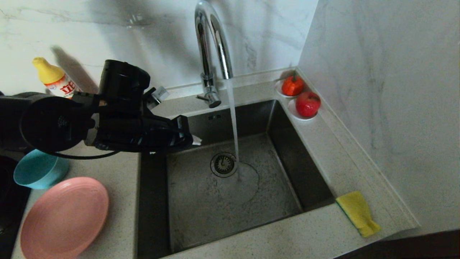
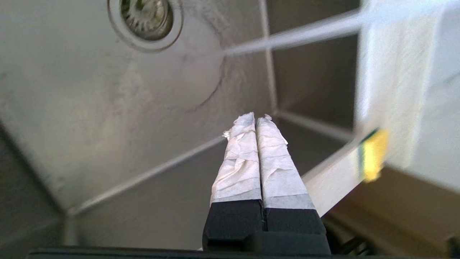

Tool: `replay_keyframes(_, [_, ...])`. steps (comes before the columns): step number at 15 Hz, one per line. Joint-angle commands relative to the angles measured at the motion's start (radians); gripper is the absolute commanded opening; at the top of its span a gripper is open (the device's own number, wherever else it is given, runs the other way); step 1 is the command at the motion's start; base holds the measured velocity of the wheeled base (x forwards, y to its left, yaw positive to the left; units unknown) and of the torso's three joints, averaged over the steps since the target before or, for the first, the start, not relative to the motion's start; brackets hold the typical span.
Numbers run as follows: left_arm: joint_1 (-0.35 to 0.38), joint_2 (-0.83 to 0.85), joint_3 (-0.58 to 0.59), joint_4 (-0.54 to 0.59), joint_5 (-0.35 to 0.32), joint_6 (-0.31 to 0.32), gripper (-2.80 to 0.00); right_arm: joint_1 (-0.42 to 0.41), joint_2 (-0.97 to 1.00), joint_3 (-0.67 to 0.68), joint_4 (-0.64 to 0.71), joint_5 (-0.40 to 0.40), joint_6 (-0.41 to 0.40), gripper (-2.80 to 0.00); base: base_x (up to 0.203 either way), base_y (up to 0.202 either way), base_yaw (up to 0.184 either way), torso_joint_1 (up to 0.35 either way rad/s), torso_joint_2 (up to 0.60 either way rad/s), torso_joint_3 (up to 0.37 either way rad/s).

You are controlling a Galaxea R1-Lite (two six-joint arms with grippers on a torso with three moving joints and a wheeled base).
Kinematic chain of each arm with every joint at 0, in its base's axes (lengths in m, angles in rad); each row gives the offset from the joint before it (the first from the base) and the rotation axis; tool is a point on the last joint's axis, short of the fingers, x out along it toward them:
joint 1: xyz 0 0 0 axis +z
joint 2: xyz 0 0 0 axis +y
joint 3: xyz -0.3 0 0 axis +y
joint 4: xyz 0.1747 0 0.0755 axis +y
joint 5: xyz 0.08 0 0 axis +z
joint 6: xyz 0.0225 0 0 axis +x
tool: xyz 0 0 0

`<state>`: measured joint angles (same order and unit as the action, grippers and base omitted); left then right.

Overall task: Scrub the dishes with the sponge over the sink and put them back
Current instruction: Turn off the faucet

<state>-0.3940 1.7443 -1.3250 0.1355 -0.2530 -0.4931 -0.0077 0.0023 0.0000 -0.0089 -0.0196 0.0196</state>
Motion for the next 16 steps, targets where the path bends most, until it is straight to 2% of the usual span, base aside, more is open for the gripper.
replay_keyframes(1, [0.0,0.033,-0.039,-0.002,0.002,-0.014,-2.8,0.0,0.002,0.0,0.0,0.0,0.0,-2.8,0.0,0.0,0.0,0.0,0.0,0.0])
replay_keyframes(2, [0.0,0.051,-0.054,-0.003,0.02,-0.014,-2.8,0.0,0.002,0.0,0.0,0.0,0.0,-2.8,0.0,0.0,0.0,0.0,0.0,0.0])
replay_keyframes(4, [0.0,0.088,-0.098,-0.004,0.102,-0.019,-2.8,0.0,0.002,0.0,0.0,0.0,0.0,-2.8,0.0,0.0,0.0,0.0,0.0,0.0])
replay_keyframes(5, [0.0,0.096,-0.113,-0.004,0.114,-0.021,-2.8,0.0,0.002,0.0,0.0,0.0,0.0,-2.8,0.0,0.0,0.0,0.0,0.0,0.0])
replay_keyframes(13, [0.001,0.159,-0.222,-0.004,0.119,-0.064,-2.8,0.0,0.002,0.0,0.0,0.0,0.0,-2.8,0.0,0.0,0.0,0.0,0.0,0.0])
replay_keyframes(16, [0.001,0.196,-0.273,-0.005,0.142,-0.084,-2.8,0.0,0.002,0.0,0.0,0.0,0.0,-2.8,0.0,0.0,0.0,0.0,0.0,0.0])
